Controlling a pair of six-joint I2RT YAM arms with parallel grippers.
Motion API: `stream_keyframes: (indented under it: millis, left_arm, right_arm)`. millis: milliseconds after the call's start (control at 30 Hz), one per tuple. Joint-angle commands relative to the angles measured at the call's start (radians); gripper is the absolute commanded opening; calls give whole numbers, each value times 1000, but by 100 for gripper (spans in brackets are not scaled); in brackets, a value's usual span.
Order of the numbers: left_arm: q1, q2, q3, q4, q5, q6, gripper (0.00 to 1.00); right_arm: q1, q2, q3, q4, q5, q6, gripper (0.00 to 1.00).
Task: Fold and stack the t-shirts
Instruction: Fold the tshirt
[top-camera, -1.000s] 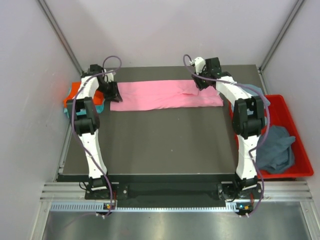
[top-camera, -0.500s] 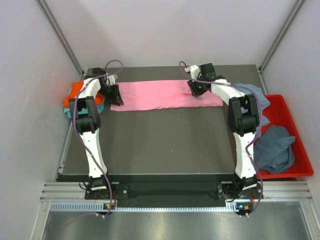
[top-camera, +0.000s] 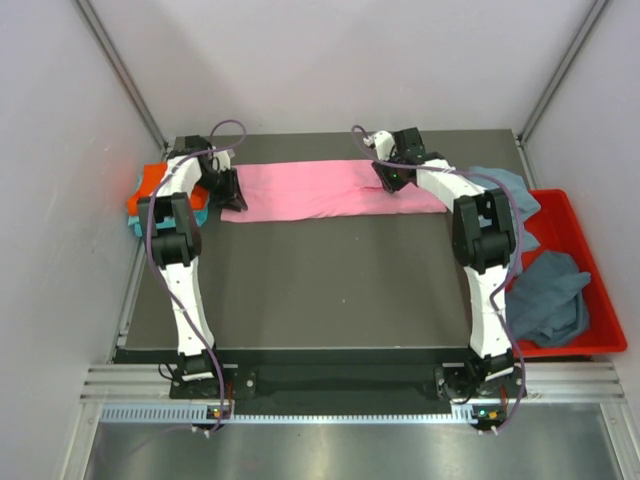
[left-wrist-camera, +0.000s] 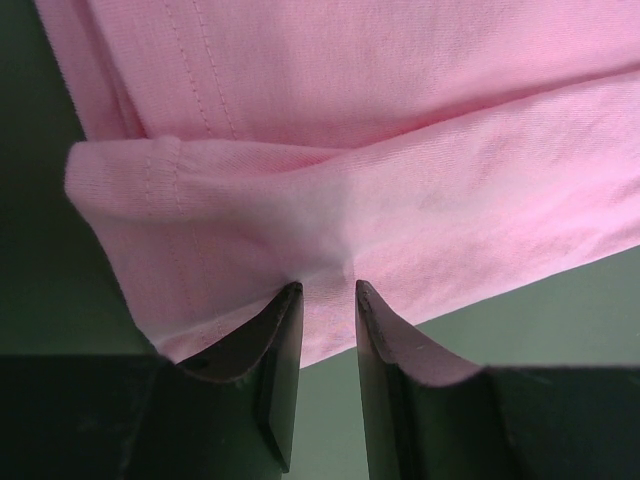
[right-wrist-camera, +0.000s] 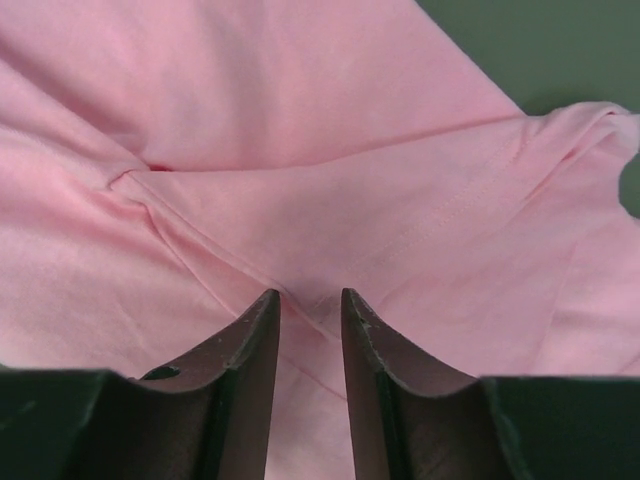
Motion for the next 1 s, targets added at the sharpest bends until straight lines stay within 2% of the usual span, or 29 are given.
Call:
stream_keyframes:
  millis: [0,300,333,467,600,767,833,900,967]
  left_arm:
    - [-5,-21,-8,8,5,0,33]
    - [-5,-20,-10,12,-3,0,33]
    - [-5,-20,-11,12,-4,0,33]
    - [-5,-23,-19,13,-6,1,33]
    - [-5,-24,-22,12,-6,0,33]
    - [-5,-30,-28,12,-9,1,33]
    - [-5,-32,-30,10,-12,3,33]
    - [-5,-36,-31,8,-13,4,33]
    - [-3,-39,-30,7,-15,5,33]
  right_arm:
    - [16,7,16,59,72,-12,30]
    - [35,39,64,69,91,-37,18]
    - [39,41,67,71,89,-38,13]
    - [56,68,119,74,99,-81,7]
    - [62,90,179,95,117,-89,5]
    - [88,114,237,121,126,-143,6]
    - [96,124,251,135,143,-138,11]
    - [102,134,265,137,146,-141,11]
    - [114,125,262,138,180,-144,18]
